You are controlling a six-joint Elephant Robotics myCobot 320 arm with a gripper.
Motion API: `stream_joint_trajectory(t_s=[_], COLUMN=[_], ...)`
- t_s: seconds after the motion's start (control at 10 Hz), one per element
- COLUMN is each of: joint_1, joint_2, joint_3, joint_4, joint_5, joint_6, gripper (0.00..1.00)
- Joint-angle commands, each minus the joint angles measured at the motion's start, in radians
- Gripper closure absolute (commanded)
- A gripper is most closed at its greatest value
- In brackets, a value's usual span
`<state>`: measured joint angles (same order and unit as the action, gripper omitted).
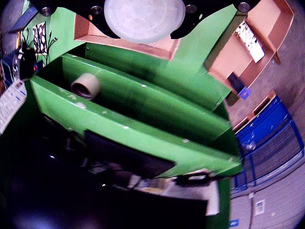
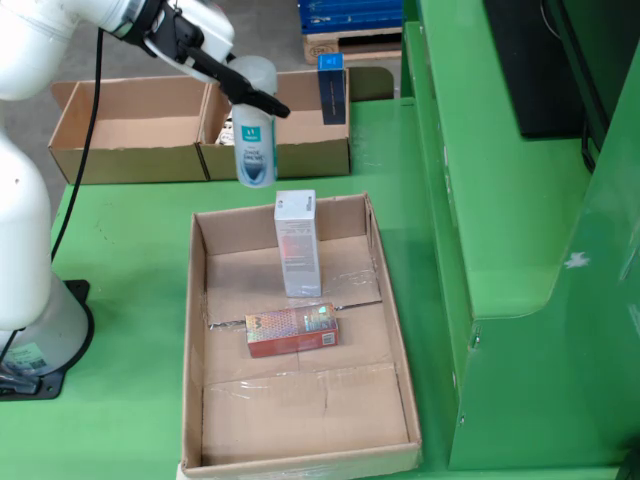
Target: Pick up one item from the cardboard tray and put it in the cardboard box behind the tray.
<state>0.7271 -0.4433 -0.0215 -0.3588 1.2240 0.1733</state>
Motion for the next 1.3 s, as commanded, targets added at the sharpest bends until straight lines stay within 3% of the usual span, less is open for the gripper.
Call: stream_joint_trajectory(t_s=[0.0,0.2,0.4,0.6,0.7,0.8,0.9,1.0,1.1,1.2], joint_1=[0.373,0.556,0.669,0.735,0.742,0.742,0.746,0.746,0.818,0.818], joint_2=[0.306,0.371,0.354,0.185,0.0,0.0,-0.095,-0.095,-0.284,-0.284], joint_3=[-0.406,-0.482,-0.504,-0.253,0.021,0.021,0.021,0.021,0.021,0.021], joint_4=[0.014,-0.037,-0.06,-0.197,-0.263,-0.263,-0.08,-0.08,0.317,0.317], joint_5=[-0.05,-0.106,-0.096,-0.097,-0.088,-0.088,-0.092,-0.092,-0.158,-0.158], joint_6=[0.037,0.078,0.037,0.024,-0.024,-0.024,-0.109,-0.109,-0.24,-0.24], gripper=[1.0,1.0,1.0,1.0,1.0,1.0,1.0,1.0,1.0,1.0])
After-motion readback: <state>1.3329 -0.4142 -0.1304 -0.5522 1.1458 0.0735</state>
